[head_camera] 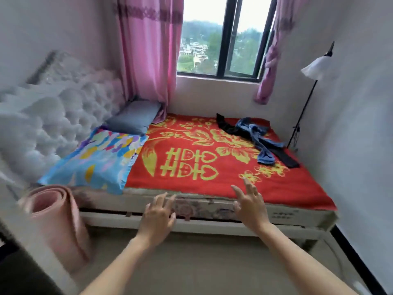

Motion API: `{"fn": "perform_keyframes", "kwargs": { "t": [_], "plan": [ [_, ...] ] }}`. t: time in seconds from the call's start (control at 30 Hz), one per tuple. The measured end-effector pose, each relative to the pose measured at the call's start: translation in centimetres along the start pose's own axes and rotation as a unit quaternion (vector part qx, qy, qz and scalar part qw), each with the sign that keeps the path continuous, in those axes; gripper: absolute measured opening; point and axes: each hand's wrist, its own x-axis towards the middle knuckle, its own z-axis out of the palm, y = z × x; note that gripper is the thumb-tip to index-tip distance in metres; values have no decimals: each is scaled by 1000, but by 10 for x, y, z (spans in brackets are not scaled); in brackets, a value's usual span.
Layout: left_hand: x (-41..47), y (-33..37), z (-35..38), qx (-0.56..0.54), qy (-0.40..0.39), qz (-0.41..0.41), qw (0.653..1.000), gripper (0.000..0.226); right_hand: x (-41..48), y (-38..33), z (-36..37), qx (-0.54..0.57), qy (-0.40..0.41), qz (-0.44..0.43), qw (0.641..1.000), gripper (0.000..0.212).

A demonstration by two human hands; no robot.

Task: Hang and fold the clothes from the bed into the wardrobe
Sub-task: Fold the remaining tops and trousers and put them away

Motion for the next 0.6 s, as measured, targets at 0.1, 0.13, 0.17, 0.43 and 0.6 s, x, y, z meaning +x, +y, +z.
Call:
{"fn": "perform_keyframes", "kwargs": {
  "t": [0.1, 0.13, 0.17, 0.43, 0.6],
  "plan": [
    [51, 65, 22, -71, 9, -11, 997, 58, -6, 94, -7, 9, 12, 61, 998, 62],
    [62, 79, 27, -87, 3, -17, 996, 54, -9, 112, -8, 22, 17, 85, 996, 58],
    [72, 94, 34, -89, 0, -17, 996, 53, -14, 133, -8, 30, 22, 104, 994, 54],
    [136, 181, 88, -66, -73, 29, 995, 55, -57, 240, 1, -30, -45, 167, 984, 62],
    [194, 221, 105, -80, -71, 83, 991, 55, -59, 288, 17, -67, -76, 175, 979, 66]
  ]
}}
